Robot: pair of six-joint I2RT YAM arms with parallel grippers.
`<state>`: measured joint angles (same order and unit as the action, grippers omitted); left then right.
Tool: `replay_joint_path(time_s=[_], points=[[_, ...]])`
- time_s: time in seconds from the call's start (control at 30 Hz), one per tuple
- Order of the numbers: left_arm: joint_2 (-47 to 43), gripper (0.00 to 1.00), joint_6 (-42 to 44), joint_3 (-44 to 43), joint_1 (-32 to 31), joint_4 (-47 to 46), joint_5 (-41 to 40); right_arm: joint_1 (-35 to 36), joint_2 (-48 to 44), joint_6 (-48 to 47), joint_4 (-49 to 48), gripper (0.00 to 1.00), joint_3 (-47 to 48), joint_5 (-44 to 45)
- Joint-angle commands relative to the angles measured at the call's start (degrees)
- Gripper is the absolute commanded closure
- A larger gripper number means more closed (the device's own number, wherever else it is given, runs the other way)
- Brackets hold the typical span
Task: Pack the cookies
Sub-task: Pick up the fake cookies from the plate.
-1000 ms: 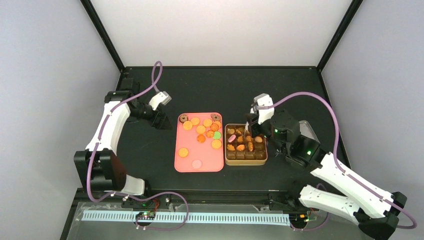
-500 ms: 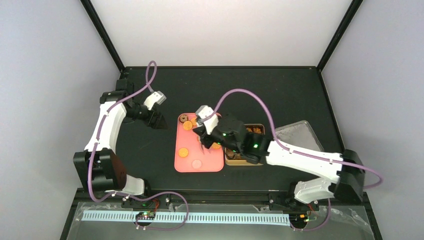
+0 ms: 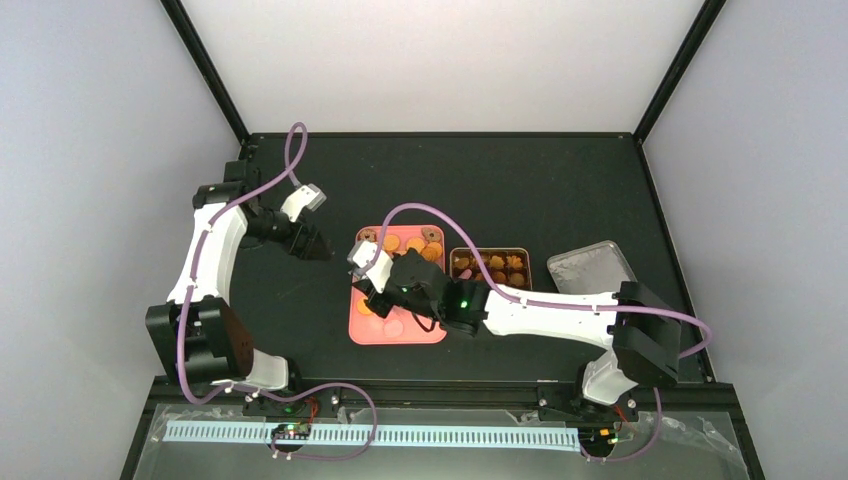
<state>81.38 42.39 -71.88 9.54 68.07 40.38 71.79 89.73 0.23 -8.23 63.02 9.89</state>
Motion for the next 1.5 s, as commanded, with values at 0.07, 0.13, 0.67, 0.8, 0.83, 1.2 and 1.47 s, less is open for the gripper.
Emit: replay_joint_path(time_s=[0.07,0.13,0.67,0.8,0.83,1.2,1.47], points=[[-1.14,0.19,1.12,-2.17,0.58,1.82,0.35,0.45,-0.34,-0.16,-4.53,0.74,-2.02,-0.23],[-1.06,0.20,1.11,-2.42,0.58,1.90,0.58,0.43,-0.63,0.37,-4.65,0.73,-3.26,-0.73],[-0.09,0.19,1.38,-3.60,0.58,2.59,1.35,0.47,-7.32,3.16,-0.45,0.72,-10.53,1.29],[0.26,0.19,1.47,-3.83,0.61,2.77,2.09,0.46,-9.39,3.19,1.38,0.70,-11.07,1.72],[0.34,0.19,1.47,-3.92,0.58,2.81,2.24,0.46,-9.65,3.26,1.78,0.70,-11.04,1.66],[0.70,0.19,1.55,-4.94,0.58,3.40,2.57,0.38,-11.03,5.48,4.85,0.73,-10.20,0.33],[0.88,0.19,1.62,-4.98,0.58,3.28,3.18,0.45,-10.36,7.86,11.25,0.86,-6.57,1.46]])
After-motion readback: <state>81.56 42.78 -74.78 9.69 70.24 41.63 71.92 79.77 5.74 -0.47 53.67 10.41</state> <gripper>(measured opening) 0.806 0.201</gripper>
